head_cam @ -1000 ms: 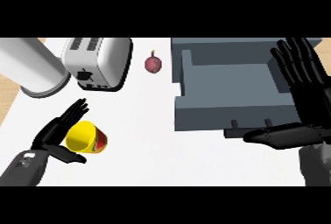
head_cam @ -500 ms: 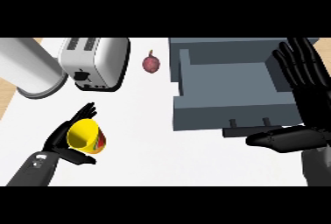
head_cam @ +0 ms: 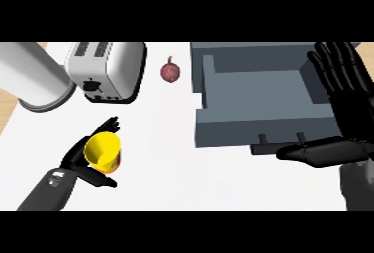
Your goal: Pick up the cup, place it into the drawer and close the drawer
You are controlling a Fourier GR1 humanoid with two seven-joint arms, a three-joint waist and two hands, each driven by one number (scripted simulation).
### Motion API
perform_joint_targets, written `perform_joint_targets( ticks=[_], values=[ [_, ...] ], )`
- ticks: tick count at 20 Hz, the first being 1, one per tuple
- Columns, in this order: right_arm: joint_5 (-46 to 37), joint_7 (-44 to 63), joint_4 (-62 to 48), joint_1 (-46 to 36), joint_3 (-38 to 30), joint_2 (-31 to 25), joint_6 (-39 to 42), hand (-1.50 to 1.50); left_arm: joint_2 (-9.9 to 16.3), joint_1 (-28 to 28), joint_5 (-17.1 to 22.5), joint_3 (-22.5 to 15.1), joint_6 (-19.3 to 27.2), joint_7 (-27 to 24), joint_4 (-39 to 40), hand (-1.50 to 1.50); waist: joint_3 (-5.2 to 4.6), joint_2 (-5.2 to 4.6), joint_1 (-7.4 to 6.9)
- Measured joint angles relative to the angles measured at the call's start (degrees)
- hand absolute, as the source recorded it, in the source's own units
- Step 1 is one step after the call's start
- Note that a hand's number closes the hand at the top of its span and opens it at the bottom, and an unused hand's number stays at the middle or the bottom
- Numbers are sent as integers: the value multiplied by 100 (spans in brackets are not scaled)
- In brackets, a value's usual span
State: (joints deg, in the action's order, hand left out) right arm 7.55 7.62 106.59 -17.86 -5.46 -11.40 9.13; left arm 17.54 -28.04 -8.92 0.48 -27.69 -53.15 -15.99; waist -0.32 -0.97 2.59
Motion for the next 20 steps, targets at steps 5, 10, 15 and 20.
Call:
perform_joint_targets(
  ticks=[5, 10, 15, 20],
  values=[
    [-8, 44, 35, 38, 22, -8, 14, -150, -81, -110, 124, -42, -348, 129, -21, 150, 7, 7, 0],
    [12, 20, -11, 75, -83, -93, 55, -150, -162, -72, 153, -24, 70, -323, -305, 150, -1, 6, -35],
    [87, -50, -8, 201, -146, -133, 149, -150, -295, -95, 313, 169, 491, -651, -420, 150, 0, 12, -43],
    [138, -34, 28, 231, -225, -153, 143, -150, -565, -50, 1042, 1035, 1339, -733, -448, 150, 6, 35, -140]
  ],
)
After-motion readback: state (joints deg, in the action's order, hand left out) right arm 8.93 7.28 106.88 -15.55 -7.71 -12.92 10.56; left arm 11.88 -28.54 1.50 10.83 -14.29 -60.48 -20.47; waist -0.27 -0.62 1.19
